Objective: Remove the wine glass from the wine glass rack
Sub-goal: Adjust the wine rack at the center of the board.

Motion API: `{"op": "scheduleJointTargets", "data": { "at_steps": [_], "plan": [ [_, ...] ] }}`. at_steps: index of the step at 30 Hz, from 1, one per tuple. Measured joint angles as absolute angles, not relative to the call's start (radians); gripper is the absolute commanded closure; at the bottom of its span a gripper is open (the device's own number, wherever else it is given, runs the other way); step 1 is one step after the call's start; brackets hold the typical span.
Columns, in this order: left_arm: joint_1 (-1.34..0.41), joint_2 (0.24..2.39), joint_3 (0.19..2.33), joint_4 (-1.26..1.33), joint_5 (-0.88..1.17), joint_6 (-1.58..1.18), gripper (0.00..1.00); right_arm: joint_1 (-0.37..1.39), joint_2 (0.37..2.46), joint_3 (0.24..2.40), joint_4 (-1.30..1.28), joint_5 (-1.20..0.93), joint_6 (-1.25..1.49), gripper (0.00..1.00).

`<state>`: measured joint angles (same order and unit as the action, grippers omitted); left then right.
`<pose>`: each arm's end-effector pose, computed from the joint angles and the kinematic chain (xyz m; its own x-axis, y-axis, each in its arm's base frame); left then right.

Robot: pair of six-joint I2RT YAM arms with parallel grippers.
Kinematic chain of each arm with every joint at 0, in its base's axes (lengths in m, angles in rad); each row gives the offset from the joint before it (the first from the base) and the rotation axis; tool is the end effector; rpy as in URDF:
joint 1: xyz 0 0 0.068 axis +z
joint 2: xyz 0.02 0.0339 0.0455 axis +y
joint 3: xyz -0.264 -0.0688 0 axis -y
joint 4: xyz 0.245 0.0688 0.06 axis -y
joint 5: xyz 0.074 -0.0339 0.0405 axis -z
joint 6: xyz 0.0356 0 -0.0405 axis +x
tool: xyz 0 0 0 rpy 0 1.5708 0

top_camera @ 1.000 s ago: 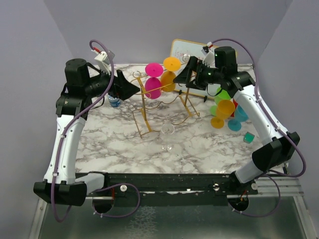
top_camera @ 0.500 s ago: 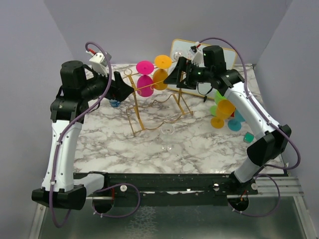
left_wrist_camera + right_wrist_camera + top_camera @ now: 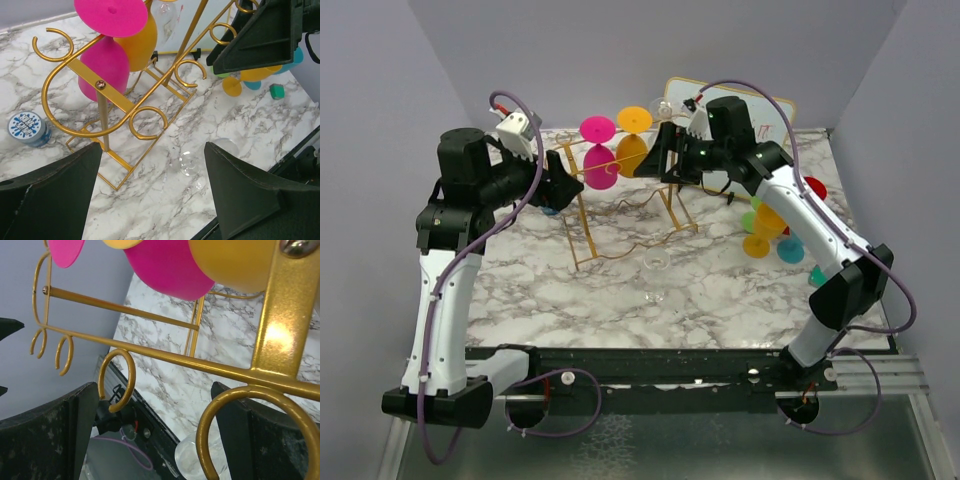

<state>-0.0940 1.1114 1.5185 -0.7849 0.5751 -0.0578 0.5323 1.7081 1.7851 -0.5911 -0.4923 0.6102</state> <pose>0.1980 -0.0381 0.4639 -0.4003 -0.0110 -0.9163 0.5599 0.7887 -0.2540 0.3254 0.2112 0.4019 -0.8067 0.1109 -0.5804 -0.4144 0.5941 0.6894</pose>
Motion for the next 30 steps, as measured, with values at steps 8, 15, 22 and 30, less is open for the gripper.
{"op": "scheduleJointTargets", "data": {
  "at_steps": [8,15,22,30],
  "plan": [
    [-0.094,1.112,1.519,-0.807,0.539,-0.051,0.06,0.535,1.654,1.723,-0.593,-0.429,0.61,0.0],
    [-0.094,1.118,1.557,-0.844,0.504,-0.036,0.01,0.508,1.601,1.689,-0.593,-0.375,0.628,0.0],
    [-0.094,1.22,1.718,-0.876,0.495,0.009,0.01,0.45,1.586,1.704,-0.593,-0.372,0.652,0.0],
    [-0.094,1.393,1.812,-0.874,0.526,0.056,0.01,0.439,1.598,1.762,-0.597,-0.367,0.662,0.0]
  ]
}}
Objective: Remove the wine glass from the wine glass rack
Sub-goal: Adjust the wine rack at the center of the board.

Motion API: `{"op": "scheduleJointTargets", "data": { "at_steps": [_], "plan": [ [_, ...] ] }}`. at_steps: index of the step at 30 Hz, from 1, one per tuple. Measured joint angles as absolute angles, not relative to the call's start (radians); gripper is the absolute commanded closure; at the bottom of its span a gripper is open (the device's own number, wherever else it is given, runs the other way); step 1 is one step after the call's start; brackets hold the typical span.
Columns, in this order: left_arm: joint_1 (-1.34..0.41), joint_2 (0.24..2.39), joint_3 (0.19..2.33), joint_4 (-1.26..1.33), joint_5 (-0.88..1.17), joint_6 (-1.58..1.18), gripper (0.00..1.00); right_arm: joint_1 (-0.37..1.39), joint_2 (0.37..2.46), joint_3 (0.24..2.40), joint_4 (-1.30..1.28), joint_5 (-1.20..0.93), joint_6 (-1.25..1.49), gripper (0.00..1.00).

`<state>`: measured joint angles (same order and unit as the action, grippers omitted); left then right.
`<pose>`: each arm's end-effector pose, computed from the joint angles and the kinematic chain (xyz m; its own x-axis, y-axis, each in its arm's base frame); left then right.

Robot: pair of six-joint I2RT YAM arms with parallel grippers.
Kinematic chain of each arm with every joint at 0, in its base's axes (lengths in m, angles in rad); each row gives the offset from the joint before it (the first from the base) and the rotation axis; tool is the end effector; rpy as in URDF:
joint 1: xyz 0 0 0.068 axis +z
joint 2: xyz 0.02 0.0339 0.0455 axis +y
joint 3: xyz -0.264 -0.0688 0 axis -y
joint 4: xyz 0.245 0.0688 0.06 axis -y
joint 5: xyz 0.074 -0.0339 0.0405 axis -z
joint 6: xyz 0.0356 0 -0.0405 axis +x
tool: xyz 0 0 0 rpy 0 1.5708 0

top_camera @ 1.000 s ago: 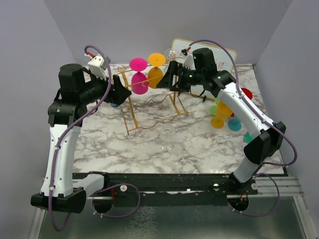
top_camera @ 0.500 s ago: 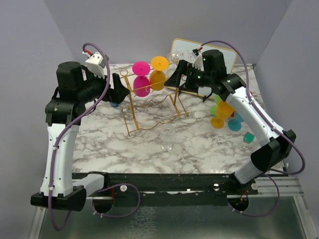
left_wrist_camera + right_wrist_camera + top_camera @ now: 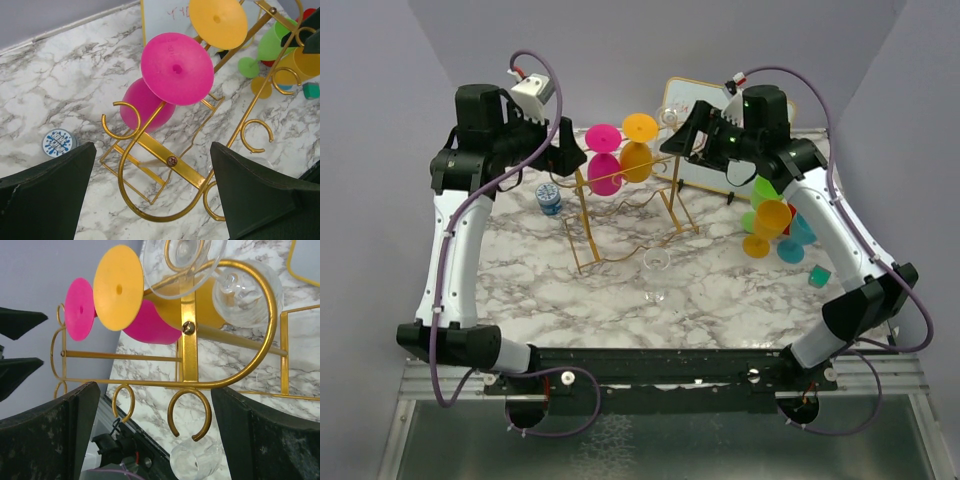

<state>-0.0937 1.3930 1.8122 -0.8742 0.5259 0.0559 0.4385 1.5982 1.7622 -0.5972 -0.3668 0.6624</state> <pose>0.2640 -0.0428 0.4818 -0.4072 0.0868 -0.9092 0.5535 0.8153 -0.1701 0.3173 0.1629 0.4316 -0.7247 0.2942 -0.6231 -0.3112 0.6671 0.6769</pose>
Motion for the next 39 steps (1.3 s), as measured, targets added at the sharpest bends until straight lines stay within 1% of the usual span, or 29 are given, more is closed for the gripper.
{"op": "scheduleJointTargets", "data": {
  "at_steps": [4,7,10,15,19,23,31,34,36,39],
  "plan": [
    [-0.094,1.438,1.811,-0.879,0.548,0.08,0.01,0.424,1.632,1.822,-0.612,-0.382,0.648,0.0],
    [-0.094,1.437,1.789,-0.878,0.575,0.098,0.03,0.421,1.673,1.867,-0.62,-0.413,0.621,0.0],
    [-0.094,1.423,1.743,-0.875,0.603,0.108,0.04,0.418,1.721,1.916,-0.647,-0.448,0.589,0.0],
    [-0.093,1.37,1.65,-0.853,0.654,0.117,0.1,0.419,1.79,1.98,-0.683,-0.497,0.553,0.0],
    [-0.093,1.319,1.621,-0.862,0.658,0.123,0.11,0.435,1.802,1.981,-0.691,-0.518,0.545,0.0],
    [-0.093,1.268,1.607,-0.863,0.658,0.119,0.11,0.44,1.811,2.001,-0.701,-0.534,0.545,0.0],
    [-0.093,1.205,1.564,-0.859,0.658,0.092,0.11,0.45,1.92,2.147,-0.736,-0.552,0.532,0.0],
    [-0.093,1.196,1.554,-0.859,0.653,0.081,0.06,0.453,1.939,2.172,-0.75,-0.552,0.522,0.0],
    [-0.093,1.194,1.554,-0.863,0.641,0.071,0.05,0.456,1.939,2.171,-0.757,-0.549,0.517,0.0],
    [-0.093,1.191,1.555,-0.865,0.591,0.062,0.02,0.457,1.931,2.156,-0.756,-0.521,0.51,0.0]
  ]
}}
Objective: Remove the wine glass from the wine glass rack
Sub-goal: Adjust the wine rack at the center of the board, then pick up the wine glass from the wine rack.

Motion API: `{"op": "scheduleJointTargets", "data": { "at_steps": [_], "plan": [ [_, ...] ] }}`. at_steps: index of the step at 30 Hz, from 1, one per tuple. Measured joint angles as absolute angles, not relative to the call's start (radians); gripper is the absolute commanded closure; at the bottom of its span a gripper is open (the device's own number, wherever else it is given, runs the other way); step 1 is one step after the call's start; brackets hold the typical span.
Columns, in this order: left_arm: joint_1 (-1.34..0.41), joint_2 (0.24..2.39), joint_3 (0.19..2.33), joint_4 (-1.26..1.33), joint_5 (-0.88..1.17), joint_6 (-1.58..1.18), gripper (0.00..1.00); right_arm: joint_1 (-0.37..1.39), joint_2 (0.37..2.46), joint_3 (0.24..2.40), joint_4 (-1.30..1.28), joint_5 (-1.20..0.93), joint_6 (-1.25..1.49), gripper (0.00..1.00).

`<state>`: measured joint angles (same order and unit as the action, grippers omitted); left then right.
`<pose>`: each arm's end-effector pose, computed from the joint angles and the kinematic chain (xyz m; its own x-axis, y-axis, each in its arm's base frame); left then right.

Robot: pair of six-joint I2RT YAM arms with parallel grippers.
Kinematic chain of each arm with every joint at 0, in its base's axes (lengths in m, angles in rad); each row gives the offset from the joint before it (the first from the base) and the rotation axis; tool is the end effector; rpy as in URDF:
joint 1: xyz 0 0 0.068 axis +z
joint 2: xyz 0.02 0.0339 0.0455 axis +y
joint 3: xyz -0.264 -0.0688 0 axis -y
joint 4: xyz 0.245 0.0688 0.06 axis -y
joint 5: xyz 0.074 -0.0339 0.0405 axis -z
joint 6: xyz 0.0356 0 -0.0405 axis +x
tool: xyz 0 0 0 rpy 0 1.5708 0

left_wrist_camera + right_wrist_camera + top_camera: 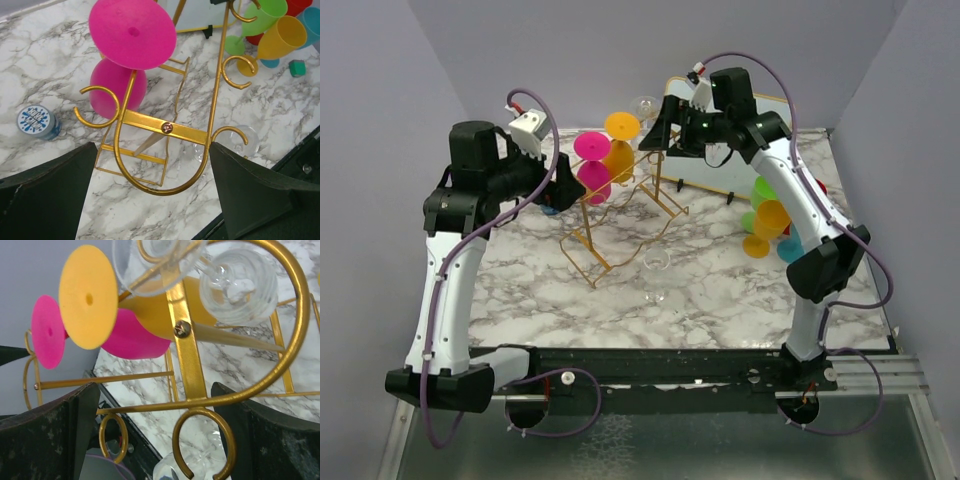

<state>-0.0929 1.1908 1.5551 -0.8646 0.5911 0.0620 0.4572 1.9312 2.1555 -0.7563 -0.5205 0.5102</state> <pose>0.2177 -0.0402 0.4523 -0.4418 0.0928 -0.8923 0.5924 0.7771 -0.2124 0.3771 0.2053 0.4203 -0.7720 0.0924 -0.6288 -0.4475 0.6236 0.6410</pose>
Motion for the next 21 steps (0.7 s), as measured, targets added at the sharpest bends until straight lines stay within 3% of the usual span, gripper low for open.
{"op": "scheduleJointTargets", "data": {
  "at_steps": [11,18,21],
  "plan": [
    [-0.093,1.256,1.747,-0.892,0.483,0.063,0.01,0.436,1.744,1.923,-0.695,-0.424,0.538,0.0],
    [-0.093,1.385,1.926,-0.899,0.502,0.074,0.01,0.413,1.676,1.901,-0.655,-0.427,0.542,0.0],
    [-0.093,1.459,2.004,-0.917,0.545,0.092,0.07,0.413,1.652,1.878,-0.65,-0.424,0.542,0.0]
  ]
}}
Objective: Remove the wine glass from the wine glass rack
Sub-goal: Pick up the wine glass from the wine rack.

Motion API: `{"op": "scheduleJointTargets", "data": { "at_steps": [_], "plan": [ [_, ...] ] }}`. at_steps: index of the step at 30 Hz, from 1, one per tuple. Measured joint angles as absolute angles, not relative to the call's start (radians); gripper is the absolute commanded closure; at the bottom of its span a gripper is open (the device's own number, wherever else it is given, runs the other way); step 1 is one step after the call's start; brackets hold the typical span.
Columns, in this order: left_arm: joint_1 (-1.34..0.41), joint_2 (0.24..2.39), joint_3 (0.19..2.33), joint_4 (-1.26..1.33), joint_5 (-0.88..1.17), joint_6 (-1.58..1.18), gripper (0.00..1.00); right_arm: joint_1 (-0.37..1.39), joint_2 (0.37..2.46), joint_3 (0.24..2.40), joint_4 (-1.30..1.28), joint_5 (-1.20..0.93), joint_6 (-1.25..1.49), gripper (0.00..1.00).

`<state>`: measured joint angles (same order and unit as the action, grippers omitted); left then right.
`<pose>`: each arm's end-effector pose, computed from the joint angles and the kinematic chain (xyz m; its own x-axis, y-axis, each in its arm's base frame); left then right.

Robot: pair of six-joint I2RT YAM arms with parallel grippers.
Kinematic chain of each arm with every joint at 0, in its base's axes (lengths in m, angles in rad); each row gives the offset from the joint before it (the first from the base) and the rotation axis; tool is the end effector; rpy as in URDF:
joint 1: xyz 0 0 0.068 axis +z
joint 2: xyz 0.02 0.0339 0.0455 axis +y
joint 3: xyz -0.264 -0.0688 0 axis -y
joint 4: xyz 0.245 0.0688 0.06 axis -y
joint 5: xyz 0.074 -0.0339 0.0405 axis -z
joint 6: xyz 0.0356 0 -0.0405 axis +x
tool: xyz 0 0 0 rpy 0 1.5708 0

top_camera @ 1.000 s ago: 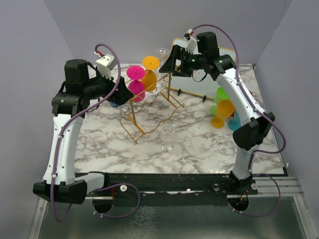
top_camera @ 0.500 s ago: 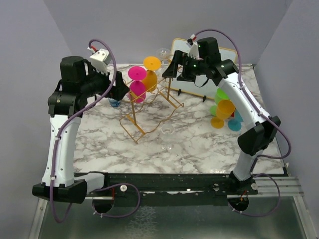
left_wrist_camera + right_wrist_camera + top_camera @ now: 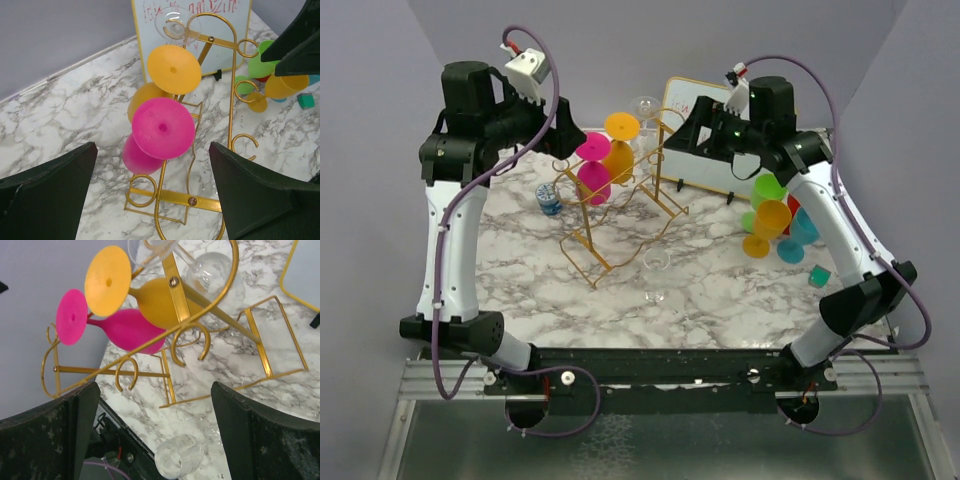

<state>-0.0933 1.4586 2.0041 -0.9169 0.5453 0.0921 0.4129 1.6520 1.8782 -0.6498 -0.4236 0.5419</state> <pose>0.2632 -0.0432 0.5163 -0.3082 0.1078 -0.9452 0.5917 0.7997 -0.1017 0.3273 0.1594 0.4463 -0.6883 0.2118 -0.6939 -0.4133 0.6716 0.6149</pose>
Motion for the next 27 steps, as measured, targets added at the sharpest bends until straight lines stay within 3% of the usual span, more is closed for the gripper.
{"op": "scheduleJointTargets", "data": {
  "at_steps": [4,9,16,27],
  "plan": [
    [-0.093,1.541,2.064,-0.925,0.612,0.103,0.13,0.413,1.557,1.763,-0.641,-0.41,0.542,0.0],
    [-0.093,1.623,2.086,-0.945,0.648,0.094,0.29,0.413,1.404,1.608,-0.637,-0.4,0.547,0.0],
    [-0.093,1.657,2.082,-0.978,0.651,0.07,0.38,0.413,1.28,1.521,-0.637,-0.388,0.55,0.0],
    [-0.093,1.657,2.044,-0.983,0.675,0.061,0.47,0.413,1.26,1.481,-0.636,-0.386,0.562,0.0]
  ]
}}
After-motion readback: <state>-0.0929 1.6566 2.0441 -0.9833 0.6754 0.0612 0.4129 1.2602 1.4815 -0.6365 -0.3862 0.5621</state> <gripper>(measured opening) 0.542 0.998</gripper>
